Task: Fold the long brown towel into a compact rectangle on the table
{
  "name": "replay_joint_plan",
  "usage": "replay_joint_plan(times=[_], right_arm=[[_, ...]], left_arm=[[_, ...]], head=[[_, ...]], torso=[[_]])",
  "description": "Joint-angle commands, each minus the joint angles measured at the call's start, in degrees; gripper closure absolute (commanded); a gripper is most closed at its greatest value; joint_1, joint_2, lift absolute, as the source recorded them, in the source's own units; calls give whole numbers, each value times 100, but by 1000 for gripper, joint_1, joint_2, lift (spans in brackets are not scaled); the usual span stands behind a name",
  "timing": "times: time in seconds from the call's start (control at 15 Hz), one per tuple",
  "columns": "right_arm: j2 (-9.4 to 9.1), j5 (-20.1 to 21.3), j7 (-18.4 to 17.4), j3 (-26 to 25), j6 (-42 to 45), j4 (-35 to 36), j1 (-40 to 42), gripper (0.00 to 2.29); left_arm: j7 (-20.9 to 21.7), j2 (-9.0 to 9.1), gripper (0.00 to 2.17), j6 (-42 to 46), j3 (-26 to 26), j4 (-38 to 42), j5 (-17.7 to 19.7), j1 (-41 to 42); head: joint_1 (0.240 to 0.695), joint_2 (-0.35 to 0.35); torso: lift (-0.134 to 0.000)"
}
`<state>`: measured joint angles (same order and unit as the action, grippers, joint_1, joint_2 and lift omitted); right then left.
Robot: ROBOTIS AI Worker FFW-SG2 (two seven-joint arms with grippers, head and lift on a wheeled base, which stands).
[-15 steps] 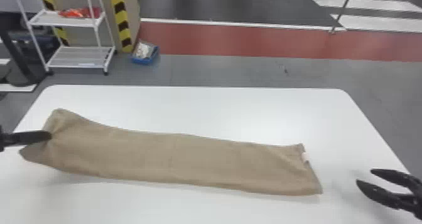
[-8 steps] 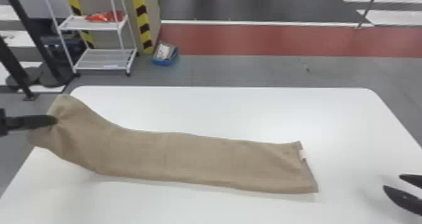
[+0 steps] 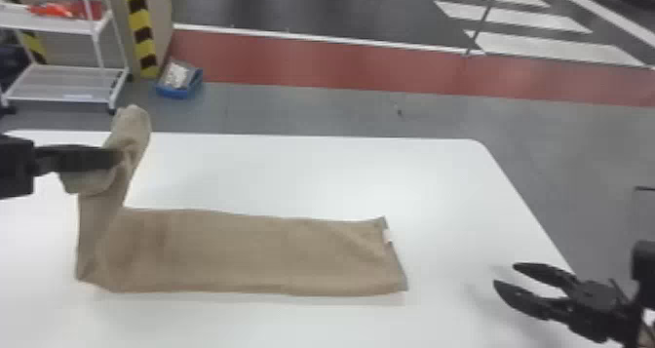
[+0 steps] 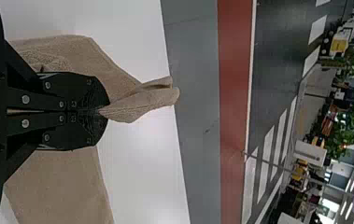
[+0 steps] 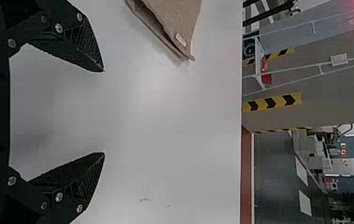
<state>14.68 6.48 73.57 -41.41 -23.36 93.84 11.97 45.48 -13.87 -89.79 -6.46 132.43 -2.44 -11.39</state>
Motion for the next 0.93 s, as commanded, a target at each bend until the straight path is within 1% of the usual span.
replay_joint_plan(times=[0.0, 0.13, 0.2, 0.27, 0.33, 0.4, 0.47, 0.6, 0.67, 0.73, 0.8, 0.87], right_arm=[[0, -41, 0, -69, 2, 29, 25, 286], [9, -59, 9, -140, -16, 47, 25, 286], [0, -59, 9, -140, -16, 56, 25, 286], [0, -59, 9, -131, -33, 56, 25, 286], [0, -59, 9, -131, -33, 56, 25, 286], [0, -50, 9, -122, -16, 56, 25, 286], [0, -50, 9, -113, -16, 56, 25, 286], [0, -50, 0, -96, -16, 56, 8, 286], [0, -50, 9, -87, -33, 64, 8, 286], [-9, -50, 9, -87, -69, 82, 8, 286], [-18, -68, 9, -96, -139, 196, 8, 286], [-44, -173, 17, -96, -297, 319, 16, 286]], left_arm=[[40, 235, 1902, -24, 638, 266, -266, 31], [40, 402, 1902, -24, 1130, 433, -609, 58], [49, 473, 1889, -24, 1332, 485, -714, 66], [57, 508, 1642, -24, 1481, 547, -732, 75], [66, 517, 866, -24, 1719, 644, -793, 128], [75, 517, -1, -24, 1956, 749, -951, 216], [66, 534, -1, -24, 2123, 828, -1031, 286], [-39, 657, 29, -24, 2510, 846, -1162, 357], [-162, 728, 29, -24, 2615, 828, -1171, 374], [-197, 824, 29, -24, 2712, 784, -1180, 365], [-233, 877, 29, -24, 2729, 749, -1180, 357], [-268, 895, 29, -24, 2738, 740, -1180, 339]], head=[[695, -289], [695, -341], [695, -350], [695, -350], [695, -350], [695, -350], [695, -350], [695, -350], [695, -350], [695, -350], [695, -350], [695, -350]], torso=[[-124], [-124], [-124], [-124], [-124], [-124], [-124], [-124], [-124], [-124], [-124], [-124]])
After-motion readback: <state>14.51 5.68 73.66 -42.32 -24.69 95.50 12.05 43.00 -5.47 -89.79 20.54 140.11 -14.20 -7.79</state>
